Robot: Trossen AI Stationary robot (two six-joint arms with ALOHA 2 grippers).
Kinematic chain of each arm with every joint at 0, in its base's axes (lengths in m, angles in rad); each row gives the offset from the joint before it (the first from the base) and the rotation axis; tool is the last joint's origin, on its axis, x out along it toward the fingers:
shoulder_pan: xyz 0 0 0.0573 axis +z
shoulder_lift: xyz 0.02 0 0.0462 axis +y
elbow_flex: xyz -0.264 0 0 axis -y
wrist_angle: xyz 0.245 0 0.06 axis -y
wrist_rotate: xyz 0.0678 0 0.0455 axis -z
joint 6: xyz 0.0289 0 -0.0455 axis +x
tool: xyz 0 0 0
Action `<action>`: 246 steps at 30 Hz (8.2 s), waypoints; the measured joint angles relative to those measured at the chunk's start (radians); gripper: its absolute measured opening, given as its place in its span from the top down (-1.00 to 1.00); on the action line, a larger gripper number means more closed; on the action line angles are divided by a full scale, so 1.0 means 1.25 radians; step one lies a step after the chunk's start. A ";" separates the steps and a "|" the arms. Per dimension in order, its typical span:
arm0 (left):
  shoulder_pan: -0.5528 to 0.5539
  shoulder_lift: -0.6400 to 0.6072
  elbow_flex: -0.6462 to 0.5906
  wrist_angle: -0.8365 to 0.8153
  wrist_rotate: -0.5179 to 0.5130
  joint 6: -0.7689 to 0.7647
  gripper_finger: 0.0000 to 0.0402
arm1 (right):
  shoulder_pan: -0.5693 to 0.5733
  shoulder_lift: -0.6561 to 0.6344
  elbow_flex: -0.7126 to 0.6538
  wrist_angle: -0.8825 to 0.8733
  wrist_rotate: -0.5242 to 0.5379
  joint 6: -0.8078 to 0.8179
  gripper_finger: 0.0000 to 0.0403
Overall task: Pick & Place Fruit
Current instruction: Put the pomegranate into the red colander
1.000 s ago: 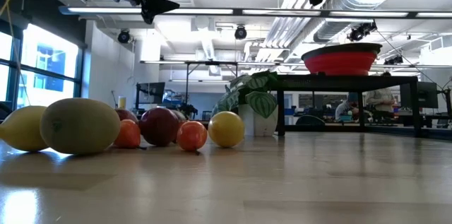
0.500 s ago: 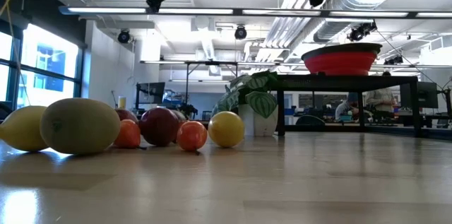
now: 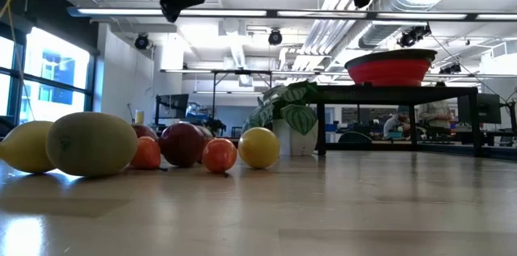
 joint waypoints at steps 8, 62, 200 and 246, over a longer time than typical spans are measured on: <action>-0.105 -0.038 0.000 -0.049 -0.070 -0.044 -0.22 | 0.000 0.000 0.000 0.000 0.000 0.000 0.99; -0.359 -0.087 0.000 -0.409 -0.447 -0.219 -0.22 | 0.000 0.000 0.000 -0.006 0.001 -0.007 0.99; -0.359 0.471 -0.001 -0.287 -0.188 -0.030 -0.29 | 0.000 0.000 0.000 -0.054 0.007 0.000 0.99; -0.359 0.512 -0.031 -0.222 -0.226 -0.051 -0.29 | 0.000 0.000 0.000 -0.054 0.010 -0.003 0.99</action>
